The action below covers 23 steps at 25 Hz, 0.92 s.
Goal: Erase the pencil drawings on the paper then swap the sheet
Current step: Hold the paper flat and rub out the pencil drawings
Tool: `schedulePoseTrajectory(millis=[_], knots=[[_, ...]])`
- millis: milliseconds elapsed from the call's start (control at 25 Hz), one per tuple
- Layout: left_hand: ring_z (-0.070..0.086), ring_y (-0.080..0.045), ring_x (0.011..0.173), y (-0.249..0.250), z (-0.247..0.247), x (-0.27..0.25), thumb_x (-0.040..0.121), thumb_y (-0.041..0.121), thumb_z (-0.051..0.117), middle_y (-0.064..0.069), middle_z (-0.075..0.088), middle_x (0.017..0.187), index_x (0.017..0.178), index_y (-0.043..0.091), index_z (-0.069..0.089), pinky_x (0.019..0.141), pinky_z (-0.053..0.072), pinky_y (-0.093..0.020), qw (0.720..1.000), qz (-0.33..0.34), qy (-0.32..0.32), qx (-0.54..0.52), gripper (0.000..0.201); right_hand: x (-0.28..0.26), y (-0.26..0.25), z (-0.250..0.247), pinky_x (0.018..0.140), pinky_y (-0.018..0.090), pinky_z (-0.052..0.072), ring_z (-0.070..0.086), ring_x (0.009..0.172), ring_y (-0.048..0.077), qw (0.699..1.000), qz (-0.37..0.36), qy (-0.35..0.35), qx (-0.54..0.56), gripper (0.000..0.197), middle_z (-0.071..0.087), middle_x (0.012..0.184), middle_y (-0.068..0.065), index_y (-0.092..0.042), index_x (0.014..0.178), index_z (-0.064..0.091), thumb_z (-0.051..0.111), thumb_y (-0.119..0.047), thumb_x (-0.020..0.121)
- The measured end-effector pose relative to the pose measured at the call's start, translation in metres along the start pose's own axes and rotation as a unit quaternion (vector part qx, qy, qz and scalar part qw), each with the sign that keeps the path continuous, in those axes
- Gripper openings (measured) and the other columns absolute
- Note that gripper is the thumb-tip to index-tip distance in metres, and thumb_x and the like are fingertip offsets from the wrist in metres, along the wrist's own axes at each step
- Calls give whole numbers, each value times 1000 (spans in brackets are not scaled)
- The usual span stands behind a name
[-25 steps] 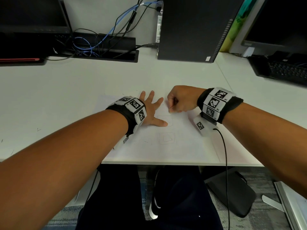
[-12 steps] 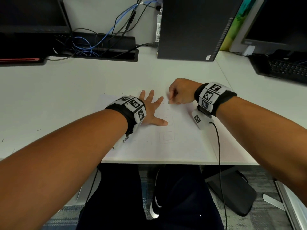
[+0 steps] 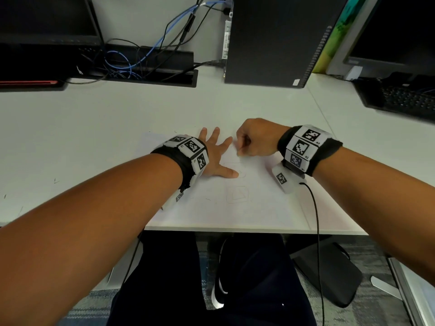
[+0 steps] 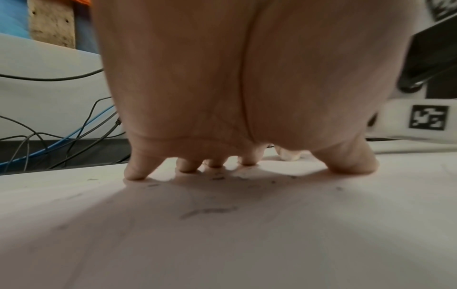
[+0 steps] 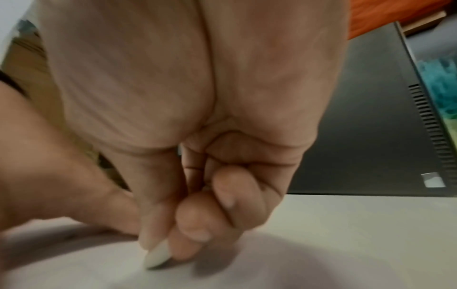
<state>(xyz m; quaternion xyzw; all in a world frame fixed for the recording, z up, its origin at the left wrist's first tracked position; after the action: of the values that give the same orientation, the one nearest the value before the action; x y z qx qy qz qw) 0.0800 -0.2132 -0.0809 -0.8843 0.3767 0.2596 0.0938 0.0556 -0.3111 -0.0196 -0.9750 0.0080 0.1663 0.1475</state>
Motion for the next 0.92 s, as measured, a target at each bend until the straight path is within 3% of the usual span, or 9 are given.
schedulePoseTrajectory(millis=[80, 280, 440, 640, 760, 920], knots=[[-20, -36, 147, 1, 0, -1, 73, 89, 37, -4, -29, 160, 152, 36, -20, 112, 4, -66, 1000, 2, 1, -3, 111, -8, -12, 12, 60, 17, 41, 54, 62, 4, 1000, -25, -19, 3, 10, 61, 66, -11, -16, 76, 67, 70, -14, 85], [-23, -34, 147, 1, -1, -14, 73, 88, 38, -3, -32, 159, 152, 32, -20, 114, 3, -66, 1000, 0, 30, -4, 113, -12, -3, 12, 65, 22, 44, 54, 66, 6, 999, -8, 24, 31, 6, 59, 72, -11, -20, 80, 65, 68, -19, 86], [-20, -35, 148, -1, 12, -28, 69, 89, 44, -2, -29, 160, 153, 30, -20, 113, 3, -63, 1000, 4, -4, 8, 121, -17, -4, 9, 58, 18, 41, 54, 62, 3, 998, -10, 51, 45, 9, 60, 68, -11, -18, 77, 67, 69, -18, 85], [-21, -34, 147, -4, 14, -29, 66, 91, 45, -2, -30, 159, 153, 30, -21, 112, 3, -66, 1000, 4, 4, 0, 125, -18, -17, 16, 54, 14, 37, 54, 61, -1, 998, -28, 53, 37, 21, 58, 66, -16, -22, 69, 60, 70, -17, 87], [-21, -34, 147, -4, 14, -28, 67, 90, 45, -2, -31, 159, 153, 29, -21, 112, 3, -66, 1000, 4, -2, 2, 124, -17, -16, 11, 54, 16, 35, 52, 62, 1, 997, -13, 74, 18, 15, 54, 66, -17, -14, 76, 63, 68, -18, 89], [-21, -33, 147, -5, 14, -27, 66, 91, 46, -1, -30, 159, 153, 32, -19, 112, 2, -66, 1000, 6, 3, -7, 123, -22, -41, 30, 55, 14, 38, 49, 59, 2, 996, -85, 13, -2, 14, 57, 67, -9, -10, 79, 62, 67, -17, 89]])
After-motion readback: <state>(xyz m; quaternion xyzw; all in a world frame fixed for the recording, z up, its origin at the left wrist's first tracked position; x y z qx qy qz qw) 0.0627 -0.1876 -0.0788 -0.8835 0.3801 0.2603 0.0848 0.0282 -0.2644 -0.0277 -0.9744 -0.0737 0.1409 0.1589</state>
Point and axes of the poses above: each hand's wrist, its own x-axis towards the middle knuckle, its own z-axis out of the palm, y = z × x, the point moved 9 cm from there along x, towards the middle knuckle
